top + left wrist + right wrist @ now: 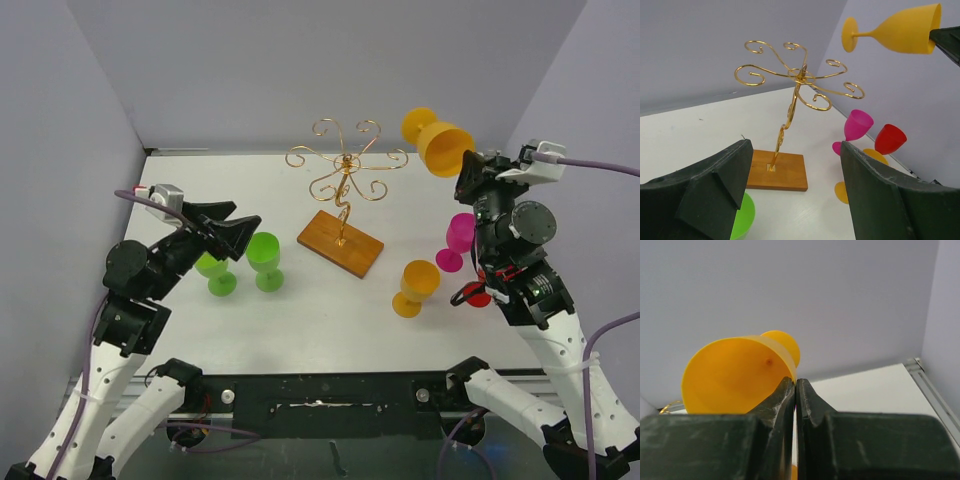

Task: Place the wine glass upside down on the wine glass rack

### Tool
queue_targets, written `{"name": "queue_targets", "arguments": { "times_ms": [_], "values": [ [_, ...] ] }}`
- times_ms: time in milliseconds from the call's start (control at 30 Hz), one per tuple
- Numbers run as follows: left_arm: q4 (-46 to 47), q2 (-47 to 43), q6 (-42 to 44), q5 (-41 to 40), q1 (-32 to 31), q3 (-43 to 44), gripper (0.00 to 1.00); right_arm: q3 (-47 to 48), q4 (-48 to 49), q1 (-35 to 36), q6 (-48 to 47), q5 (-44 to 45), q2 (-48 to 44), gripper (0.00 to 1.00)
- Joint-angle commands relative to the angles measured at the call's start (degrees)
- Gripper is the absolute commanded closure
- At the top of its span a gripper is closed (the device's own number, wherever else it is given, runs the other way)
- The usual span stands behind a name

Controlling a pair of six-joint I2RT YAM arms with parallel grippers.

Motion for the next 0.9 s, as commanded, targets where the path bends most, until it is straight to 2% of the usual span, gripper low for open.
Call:
{"name": "queue_targets", "arguments": {
  "times_ms": [0, 167, 300, 400, 500, 800, 867],
  "values": [
    [6.4, 0.9, -4.9, 1.4, -0.3, 3.6, 0.31, 0.9, 17.0, 1.4, -5.0, -9.5, -0.1, 1.0],
    [6.1, 2.8, -8.8, -0.8, -0.3, 5.4, 0.31, 1.2, 25.0, 2.4, -3.9, -22.0, 3.0, 1.0],
    [6.5, 3.8, -12.7, -2.7, -0.3, 5.9, 0.31, 1.3, 29.8, 5.0, -3.4, -28.7, 6.4, 1.0],
    [9.3, 4.2, -21.0, -6.6, -0.3, 5.3, 0.31, 1.2, 32.9, 8.9, -7.2, -29.3, 9.1, 1.0],
    [17.1, 3.8, -31.8, -11.3, -0.3, 2.6, 0.31, 1.4, 36.6, 12.5, -10.2, -30.3, 12.5, 1.0],
    [23.0, 4.5, -43.7, -13.2, -0.2, 2.8, 0.31, 2.1, 45.0, 18.9, -11.6, -32.9, 19.2, 1.0],
    [25.3, 4.3, -49.3, -15.7, -0.3, 1.3, 0.32, 1.2, 46.6, 19.3, -11.6, -33.7, 19.5, 1.0]
  ]
}}
